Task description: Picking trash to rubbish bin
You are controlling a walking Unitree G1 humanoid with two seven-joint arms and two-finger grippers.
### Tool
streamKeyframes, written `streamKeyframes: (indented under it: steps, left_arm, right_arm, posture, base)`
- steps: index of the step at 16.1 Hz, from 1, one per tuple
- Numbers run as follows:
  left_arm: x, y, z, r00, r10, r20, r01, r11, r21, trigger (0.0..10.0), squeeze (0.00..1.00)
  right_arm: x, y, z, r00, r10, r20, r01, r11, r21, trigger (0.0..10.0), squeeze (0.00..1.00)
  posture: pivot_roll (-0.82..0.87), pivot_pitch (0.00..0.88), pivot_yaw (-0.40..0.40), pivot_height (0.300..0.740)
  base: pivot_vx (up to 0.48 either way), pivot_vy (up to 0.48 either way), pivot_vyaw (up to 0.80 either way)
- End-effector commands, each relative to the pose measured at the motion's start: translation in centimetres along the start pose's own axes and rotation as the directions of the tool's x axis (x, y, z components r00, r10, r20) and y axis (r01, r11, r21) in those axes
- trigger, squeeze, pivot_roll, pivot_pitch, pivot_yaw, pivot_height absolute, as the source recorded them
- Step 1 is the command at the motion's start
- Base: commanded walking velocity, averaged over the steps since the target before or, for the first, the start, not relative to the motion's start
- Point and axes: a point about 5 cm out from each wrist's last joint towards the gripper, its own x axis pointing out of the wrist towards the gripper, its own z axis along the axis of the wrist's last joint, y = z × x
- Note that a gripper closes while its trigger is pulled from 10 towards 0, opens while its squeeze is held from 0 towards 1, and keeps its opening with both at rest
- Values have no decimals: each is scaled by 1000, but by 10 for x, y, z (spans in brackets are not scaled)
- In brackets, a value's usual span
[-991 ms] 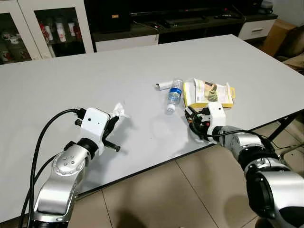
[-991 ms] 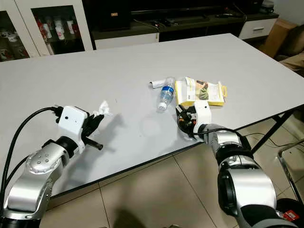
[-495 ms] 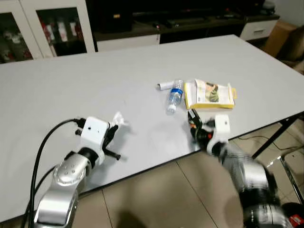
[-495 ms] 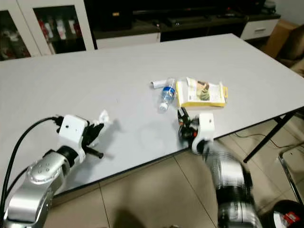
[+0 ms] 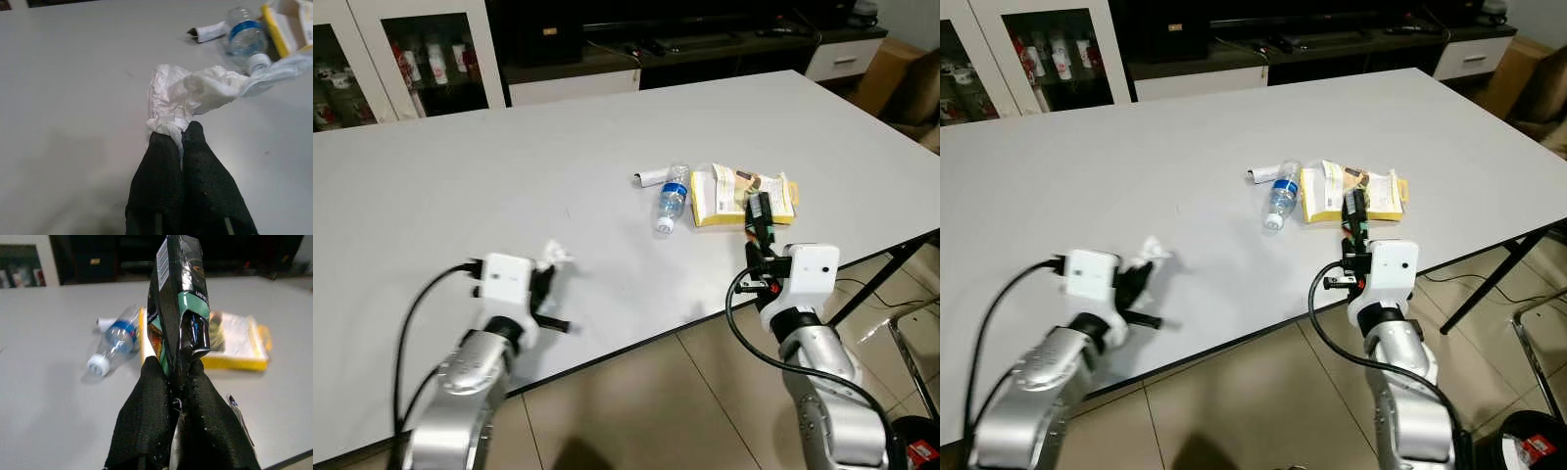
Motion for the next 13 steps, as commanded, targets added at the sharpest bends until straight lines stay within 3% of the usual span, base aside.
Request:
streamKeyframes:
  steps: [1,4,7,8,9,11,13]
  left_arm:
    - [5,-3,5,1000,0,30,-1,1000,22,10000,0]
    - [8,-10,7,997,-35,73,29,996,82,10000,0]
    - [3,-9,0,998,-24,51,24,1000,-15,10000,0]
    - [2,-8,-1,999,-22,48,23,1000,-14,10000,0]
    - [0,-8,-6,999,-5,44,3,999,52,10000,0]
    - [-3,-5,-11,999,36,39,-37,999,24,10000,0]
    - [-9,-3,-15,998,58,25,-59,996,67,10000,0]
  right_arm:
    - [-7,-3,12,997,-30,66,33,999,-41,10000,0]
    - [-16,-4,2,998,-58,34,60,997,-45,10000,0]
    - [-24,-5,0,997,-71,24,72,996,-58,10000,0]
    - [-25,-6,-1,997,-72,23,73,996,-59,10000,0]
    - [-28,-7,-4,998,-59,17,59,998,-25,10000,0]
    - [-29,-5,-13,999,-34,-12,34,999,-21,10000,0]
    - [-28,-4,-18,999,-25,-35,24,1000,-15,10000,0]
  posture:
    - [-28,0,-32,740]
    - [-31,0,-27,740]
    - [-32,0,-33,740]
    - [-30,0,-36,740]
    - [-1,0,-60,740]
    - [13,0,-74,740]
    - [20,0,-81,740]
  base:
    - [0,0,-800]
    - [0,0,-800]
    - [0,0,-800]
    - [0,0,-800]
    - [0,0,-800]
    - [0,0,-800]
    - [0,0,-800]
